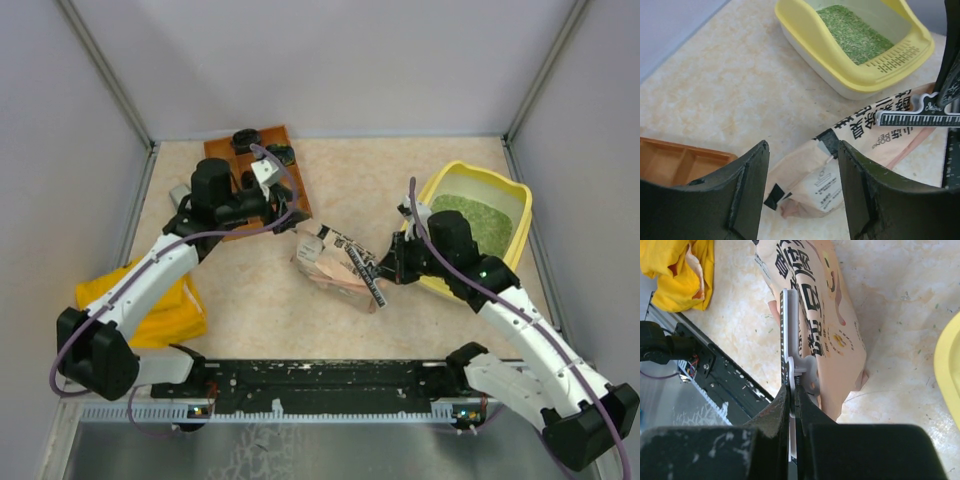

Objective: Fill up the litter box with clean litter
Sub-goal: Pick up the clamp at the center of the board.

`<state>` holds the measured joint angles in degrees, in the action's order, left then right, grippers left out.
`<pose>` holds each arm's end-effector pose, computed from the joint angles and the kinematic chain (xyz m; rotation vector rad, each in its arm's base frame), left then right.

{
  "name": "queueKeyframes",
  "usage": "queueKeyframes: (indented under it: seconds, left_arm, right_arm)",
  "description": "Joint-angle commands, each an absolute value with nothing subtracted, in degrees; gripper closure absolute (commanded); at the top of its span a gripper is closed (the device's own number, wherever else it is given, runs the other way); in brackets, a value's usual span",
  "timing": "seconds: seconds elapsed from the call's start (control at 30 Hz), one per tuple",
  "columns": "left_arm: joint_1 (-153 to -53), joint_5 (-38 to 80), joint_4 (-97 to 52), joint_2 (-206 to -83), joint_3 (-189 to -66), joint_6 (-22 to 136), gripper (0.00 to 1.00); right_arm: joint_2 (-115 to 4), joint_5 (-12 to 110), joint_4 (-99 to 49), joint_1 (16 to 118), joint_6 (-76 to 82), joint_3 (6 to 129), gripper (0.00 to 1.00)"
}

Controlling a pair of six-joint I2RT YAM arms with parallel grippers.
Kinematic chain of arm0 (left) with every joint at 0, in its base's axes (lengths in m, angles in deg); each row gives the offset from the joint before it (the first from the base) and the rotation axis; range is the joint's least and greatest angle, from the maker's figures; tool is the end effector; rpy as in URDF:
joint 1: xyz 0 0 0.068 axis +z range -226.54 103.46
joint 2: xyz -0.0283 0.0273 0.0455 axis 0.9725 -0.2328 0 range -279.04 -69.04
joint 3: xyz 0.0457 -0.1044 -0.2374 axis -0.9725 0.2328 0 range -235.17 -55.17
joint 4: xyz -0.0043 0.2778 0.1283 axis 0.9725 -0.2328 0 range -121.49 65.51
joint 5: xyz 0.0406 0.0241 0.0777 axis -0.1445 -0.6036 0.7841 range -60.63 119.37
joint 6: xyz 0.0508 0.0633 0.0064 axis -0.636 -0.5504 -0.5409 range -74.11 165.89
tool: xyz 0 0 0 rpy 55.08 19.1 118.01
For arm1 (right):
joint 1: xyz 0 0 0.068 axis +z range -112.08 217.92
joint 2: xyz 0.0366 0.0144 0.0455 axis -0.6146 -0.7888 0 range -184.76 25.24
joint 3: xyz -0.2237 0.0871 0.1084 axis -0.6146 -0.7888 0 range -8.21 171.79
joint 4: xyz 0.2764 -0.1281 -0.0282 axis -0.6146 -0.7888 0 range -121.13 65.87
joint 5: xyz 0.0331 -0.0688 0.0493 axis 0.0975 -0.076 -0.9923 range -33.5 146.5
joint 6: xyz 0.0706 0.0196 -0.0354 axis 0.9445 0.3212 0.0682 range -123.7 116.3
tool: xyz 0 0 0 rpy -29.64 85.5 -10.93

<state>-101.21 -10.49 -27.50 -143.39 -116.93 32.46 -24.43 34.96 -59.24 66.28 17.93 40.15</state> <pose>0.3200 -0.1967 0.3187 1.0445 1.5232 -0.7748 0.2174 0.1468 0.2777 -0.3544 2.2758 0.8845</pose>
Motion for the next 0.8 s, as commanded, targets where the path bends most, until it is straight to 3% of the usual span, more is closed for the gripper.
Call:
queueKeyframes:
  seconds: [0.0, 0.33, 0.5, 0.77]
  left_arm:
    - [-101.46, -12.56, -22.57, -143.3, -113.13, 45.92, 0.37]
    - [-101.93, -9.93, -21.52, -143.23, -109.58, 56.61, 0.41]
    - [-101.88, -11.45, -21.85, -142.88, -107.85, 62.34, 0.58]
    - [-102.24, -14.3, -27.84, -138.19, -103.68, 66.99, 0.69]
  right_arm:
    - [-22.6, 33.06, -54.33, 66.49, 17.98, 40.42, 1.0]
    - [-22.76, 27.56, -45.2, 66.49, 22.01, 36.89, 1.0]
    - [-24.23, 22.42, -38.35, 66.48, 26.14, 35.28, 1.0]
    - [-25.38, 18.74, -38.46, 66.49, 27.44, 35.3, 1.0]
